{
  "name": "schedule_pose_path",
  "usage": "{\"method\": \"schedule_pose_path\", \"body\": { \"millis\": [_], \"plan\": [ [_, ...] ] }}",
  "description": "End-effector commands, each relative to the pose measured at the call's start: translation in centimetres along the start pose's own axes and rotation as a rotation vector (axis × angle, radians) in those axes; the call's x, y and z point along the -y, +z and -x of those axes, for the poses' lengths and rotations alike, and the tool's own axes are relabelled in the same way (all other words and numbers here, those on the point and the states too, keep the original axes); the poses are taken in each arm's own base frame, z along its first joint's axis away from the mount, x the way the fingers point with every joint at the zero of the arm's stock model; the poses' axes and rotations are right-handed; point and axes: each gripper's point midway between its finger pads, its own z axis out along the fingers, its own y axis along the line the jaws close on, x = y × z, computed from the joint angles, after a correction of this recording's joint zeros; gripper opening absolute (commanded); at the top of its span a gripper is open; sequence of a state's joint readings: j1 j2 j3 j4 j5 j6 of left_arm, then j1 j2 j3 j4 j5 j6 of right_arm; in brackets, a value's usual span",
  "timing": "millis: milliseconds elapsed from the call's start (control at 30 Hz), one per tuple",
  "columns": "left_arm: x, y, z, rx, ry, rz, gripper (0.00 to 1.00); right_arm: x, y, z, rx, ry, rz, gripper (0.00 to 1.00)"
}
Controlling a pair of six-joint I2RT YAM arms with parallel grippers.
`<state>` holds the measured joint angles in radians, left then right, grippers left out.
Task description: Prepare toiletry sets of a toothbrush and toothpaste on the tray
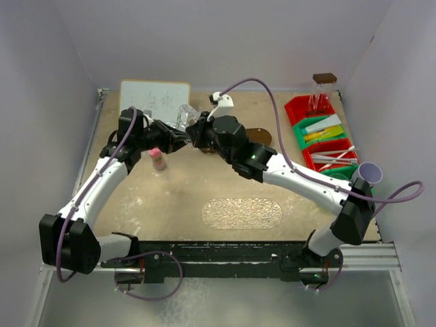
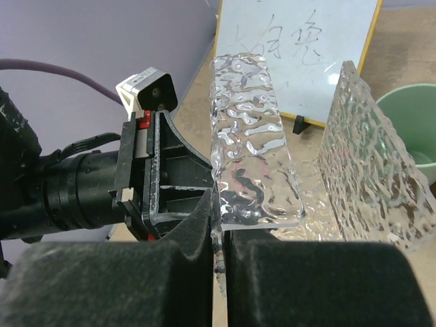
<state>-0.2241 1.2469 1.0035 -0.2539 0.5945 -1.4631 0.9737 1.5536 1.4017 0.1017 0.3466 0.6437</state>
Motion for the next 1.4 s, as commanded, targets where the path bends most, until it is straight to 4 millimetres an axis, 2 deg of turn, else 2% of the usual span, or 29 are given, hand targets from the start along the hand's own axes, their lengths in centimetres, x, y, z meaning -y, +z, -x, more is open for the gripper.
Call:
{"method": "schedule_pose_path", "body": {
  "millis": [0, 67, 133, 200, 333, 400, 467, 533, 567, 600, 733, 867, 967, 1067, 1233, 1300, 1367],
  "plan": [
    [1.6, -0.4, 0.0, 0.019, 0.096, 0.001, 0.03, -3.3, -1.1, 3.4, 0.04, 0.015, 0.081, 0.08],
    [0.7, -0.6, 0.8, 0.058, 0.133, 0.095, 0.03, -2.4, -2.0, 1.6, -0.066, -0.014, 0.055, 0.29],
    [-1.0, -1.3, 1.4, 0.085, 0.186, 0.225, 0.03, -0.4, -3.6, 0.3, -0.153, -0.036, -0.012, 0.48],
    [-1.8, -1.6, 2.0, 0.103, 0.233, 0.284, 0.03, 1.2, -5.5, -0.8, -0.225, -0.067, -0.056, 0.6],
    [-3.6, -2.7, 3.9, 0.173, 0.367, 0.41, 0.03, 4.0, -10.6, -3.4, -0.408, -0.121, -0.091, 0.66],
    [-5.2, -3.5, 4.9, 0.168, 0.506, 0.516, 0.03, 5.2, -13.5, -3.8, -0.471, -0.166, -0.058, 0.66],
    [-5.7, -4.5, 5.9, 0.176, 0.648, 0.59, 0.03, 6.8, -15.7, -2.8, -0.478, -0.182, -0.05, 0.67],
    [-5.2, -5.0, 6.0, 0.176, 0.837, 0.611, 0.03, 7.7, -16.6, -1.0, -0.457, -0.179, -0.025, 0.74],
    [-4.9, -5.1, 5.8, 0.174, 0.918, 0.619, 0.03, 8.8, -16.6, 0.2, -0.453, -0.163, -0.044, 0.76],
    [-4.5, -5.1, 5.3, 0.169, 1.004, 0.619, 0.03, 8.8, -16.5, 0.9, -0.461, -0.154, -0.025, 0.77],
    [-3.8, -4.2, 2.4, 0.1, 1.246, 0.594, 0.03, 7.8, -14.8, 1.7, -0.538, -0.131, 0.056, 0.74],
    [-3.1, -3.5, -0.2, 0.029, 1.462, 0.553, 0.03, 5.9, -13.4, 1.6, -0.63, -0.035, 0.228, 0.7],
    [-3.3, -3.0, -1.5, -0.035, 1.584, 0.548, 0.03, 4.7, -12.4, 0.2, -0.729, 0.088, 0.354, 0.64],
    [-3.5, -2.5, -2.7, -0.08, 1.652, 0.53, 0.03, 3.1, -11.2, -0.2, -0.759, 0.193, 0.465, 0.59],
    [-3.2, -1.8, -3.3, -0.09, 1.668, 0.498, 0.03, 3.4, -8.7, -1.5, -0.774, 0.249, 0.489, 0.53],
    [-3.3, -1.5, -3.4, -0.092, 1.658, 0.494, 0.03, 3.1, -8.2, -2.1, -0.783, 0.29, 0.53, 0.46],
    [-3.2, -1.3, -3.5, -0.089, 1.656, 0.49, 0.03, 3.1, -8.1, -2.5, -0.774, 0.316, 0.543, 0.44]
  ]
}}
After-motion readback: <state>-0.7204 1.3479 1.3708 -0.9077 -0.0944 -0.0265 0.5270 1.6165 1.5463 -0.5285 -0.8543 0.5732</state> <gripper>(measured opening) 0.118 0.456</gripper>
